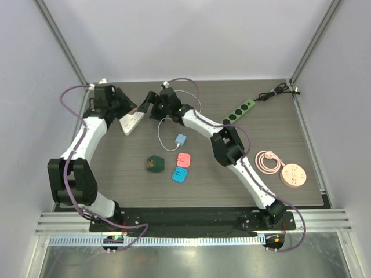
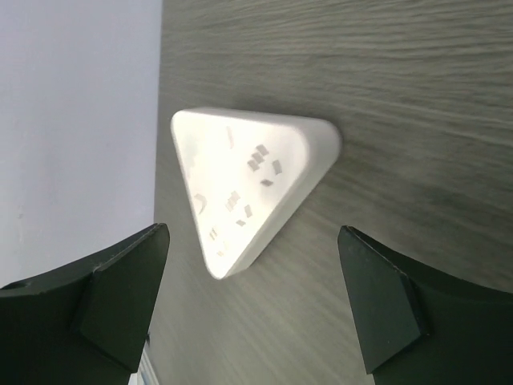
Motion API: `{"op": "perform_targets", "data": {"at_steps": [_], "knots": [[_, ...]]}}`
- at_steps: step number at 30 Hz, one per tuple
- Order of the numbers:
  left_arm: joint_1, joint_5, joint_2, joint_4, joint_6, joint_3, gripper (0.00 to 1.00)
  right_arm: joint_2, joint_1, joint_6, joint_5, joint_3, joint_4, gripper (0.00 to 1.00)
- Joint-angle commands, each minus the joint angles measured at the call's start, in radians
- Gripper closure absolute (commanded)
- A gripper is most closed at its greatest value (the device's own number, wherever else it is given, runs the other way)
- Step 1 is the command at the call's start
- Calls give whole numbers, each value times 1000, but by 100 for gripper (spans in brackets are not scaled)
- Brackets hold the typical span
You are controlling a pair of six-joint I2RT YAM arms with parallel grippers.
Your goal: Pull the plug off the socket
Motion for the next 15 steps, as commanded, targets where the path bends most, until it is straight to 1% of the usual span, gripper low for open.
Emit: {"op": "perform_targets", "data": {"at_steps": [1, 3, 5, 6, 9, 10, 12, 13, 14, 15], "knots": [[-69, 9, -35, -50, 27, -10, 100, -184, -11, -76, -55, -13, 9, 8], [-89, 27, -74, -35, 12, -42, 100, -216, -26, -88, -68, -60, 41, 7], [-91, 55, -127, -12, -10, -116, 100, -272, -51, -89, -90, -110, 96, 7], [-89, 97, -144, 3, -18, -148, 100, -286, -58, -85, -107, -148, 136, 7], [-91, 189, -209, 69, -64, -296, 100, -306, -92, -62, -199, -157, 193, 7], [-94, 209, -224, 88, -86, -320, 100, -312, -101, -57, -232, -162, 202, 7], [-112, 231, -262, 117, -100, -355, 100, -368, -131, -59, -227, -223, 219, 6], [-144, 249, -269, 146, -104, -373, 100, -399, -141, -60, -219, -263, 241, 6], [-167, 260, -272, 161, -104, -375, 100, -428, -152, -59, -207, -341, 283, 5], [-192, 263, -266, 172, -101, -374, 100, -485, -178, -62, -199, -376, 299, 5]]}}
